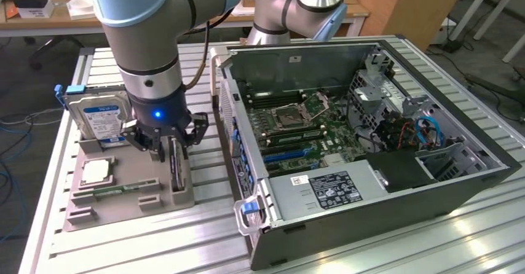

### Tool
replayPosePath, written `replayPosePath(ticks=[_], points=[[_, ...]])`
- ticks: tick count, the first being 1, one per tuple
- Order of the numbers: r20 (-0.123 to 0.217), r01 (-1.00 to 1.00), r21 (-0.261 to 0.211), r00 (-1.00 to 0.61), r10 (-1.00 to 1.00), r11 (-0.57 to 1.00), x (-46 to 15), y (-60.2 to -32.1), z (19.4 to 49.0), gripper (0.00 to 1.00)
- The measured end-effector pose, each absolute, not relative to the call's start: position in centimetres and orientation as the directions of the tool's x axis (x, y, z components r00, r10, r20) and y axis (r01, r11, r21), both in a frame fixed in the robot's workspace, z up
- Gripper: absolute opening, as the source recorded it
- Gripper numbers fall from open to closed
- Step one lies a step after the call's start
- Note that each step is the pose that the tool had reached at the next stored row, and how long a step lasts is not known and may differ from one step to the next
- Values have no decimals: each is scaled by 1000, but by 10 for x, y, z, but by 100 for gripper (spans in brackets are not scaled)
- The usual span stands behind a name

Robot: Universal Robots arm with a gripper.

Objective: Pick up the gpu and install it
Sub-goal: 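Pick up the gpu and move the gpu toward the slot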

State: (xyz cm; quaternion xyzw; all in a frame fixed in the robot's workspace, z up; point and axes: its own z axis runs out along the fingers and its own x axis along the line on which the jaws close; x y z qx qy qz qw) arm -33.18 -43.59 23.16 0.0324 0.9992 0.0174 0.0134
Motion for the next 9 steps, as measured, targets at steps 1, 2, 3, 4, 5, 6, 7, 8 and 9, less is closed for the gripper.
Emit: replayPosePath(ticks=[1,2,3,4,5,6,7,8,9], points=[[-26,64,36,-998,65,997,-332,-436,232,47],[-26,64,36,-998,65,997,-332,-436,232,47],[-26,64,36,-998,65,997,-332,-436,231,47],[-26,64,36,-998,65,997,-332,-435,231,47],[-26,61,36,-998,62,998,-332,-435,231,47],[-26,55,36,-998,56,998,-332,-435,231,47],[-26,48,36,-998,49,998,-332,-434,231,47],[-26,42,36,-999,43,998,-332,-434,231,47],[-26,37,36,-999,38,999,-332,-434,231,47]])
